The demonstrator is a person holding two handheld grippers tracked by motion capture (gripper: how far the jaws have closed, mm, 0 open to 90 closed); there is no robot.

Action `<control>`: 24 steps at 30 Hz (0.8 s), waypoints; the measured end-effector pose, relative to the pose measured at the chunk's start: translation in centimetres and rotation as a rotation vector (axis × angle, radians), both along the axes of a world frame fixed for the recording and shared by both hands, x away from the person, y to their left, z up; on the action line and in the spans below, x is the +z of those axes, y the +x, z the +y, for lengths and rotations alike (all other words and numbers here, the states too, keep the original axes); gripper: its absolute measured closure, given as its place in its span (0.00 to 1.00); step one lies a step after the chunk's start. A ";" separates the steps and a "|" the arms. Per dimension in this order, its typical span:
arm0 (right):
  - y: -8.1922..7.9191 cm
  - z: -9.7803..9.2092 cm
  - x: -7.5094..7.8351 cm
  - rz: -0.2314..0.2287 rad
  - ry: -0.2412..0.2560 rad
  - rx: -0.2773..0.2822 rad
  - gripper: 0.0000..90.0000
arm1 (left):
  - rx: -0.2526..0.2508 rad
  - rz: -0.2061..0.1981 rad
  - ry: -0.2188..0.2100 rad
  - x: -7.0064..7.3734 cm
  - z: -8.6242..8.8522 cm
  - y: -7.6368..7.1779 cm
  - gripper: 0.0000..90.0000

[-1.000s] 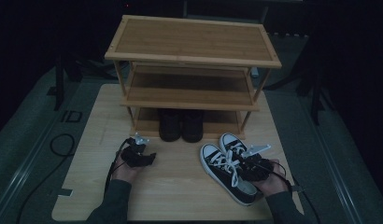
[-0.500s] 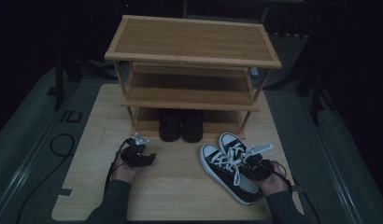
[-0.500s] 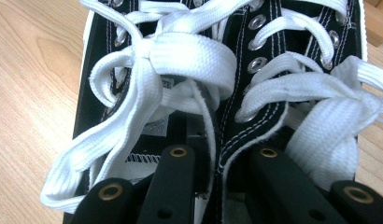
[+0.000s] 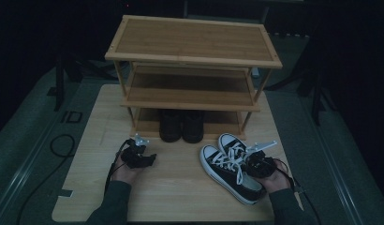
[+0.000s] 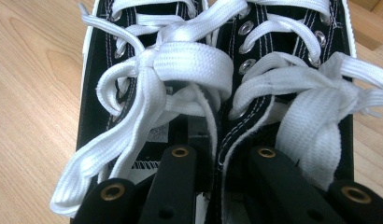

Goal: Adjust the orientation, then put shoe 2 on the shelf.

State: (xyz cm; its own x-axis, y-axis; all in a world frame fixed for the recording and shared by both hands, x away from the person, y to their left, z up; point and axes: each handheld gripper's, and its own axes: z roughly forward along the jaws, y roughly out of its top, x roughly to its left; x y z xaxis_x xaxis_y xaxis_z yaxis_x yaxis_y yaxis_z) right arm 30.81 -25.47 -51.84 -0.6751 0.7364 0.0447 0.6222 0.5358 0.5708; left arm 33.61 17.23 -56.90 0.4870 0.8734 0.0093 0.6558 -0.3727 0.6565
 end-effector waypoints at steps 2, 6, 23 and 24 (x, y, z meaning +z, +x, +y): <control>0.0 -0.1 0.2 0.000 0.004 -0.006 0.95 | -0.002 0.001 0.002 0.0 0.0 0.0 0.49; 0.1 -0.6 0.6 -0.006 0.017 -0.010 0.95 | -0.002 0.001 0.002 0.0 0.0 0.0 0.49; 0.2 -1.2 1.8 -0.026 0.022 0.025 0.94 | -0.005 0.001 0.003 0.0 0.0 0.0 0.49; 0.2 -1.2 1.9 -0.027 0.019 0.029 0.94 | -0.006 0.002 0.003 0.0 0.0 0.0 0.48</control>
State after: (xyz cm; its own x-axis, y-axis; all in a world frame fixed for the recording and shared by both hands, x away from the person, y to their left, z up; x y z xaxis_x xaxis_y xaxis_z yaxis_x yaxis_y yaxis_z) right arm 31.04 -26.64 -49.90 -0.6970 0.7160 0.0402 0.5910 0.5418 0.5977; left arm 33.61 17.26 -56.88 0.4920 0.8706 0.0110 0.6547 -0.3783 0.6544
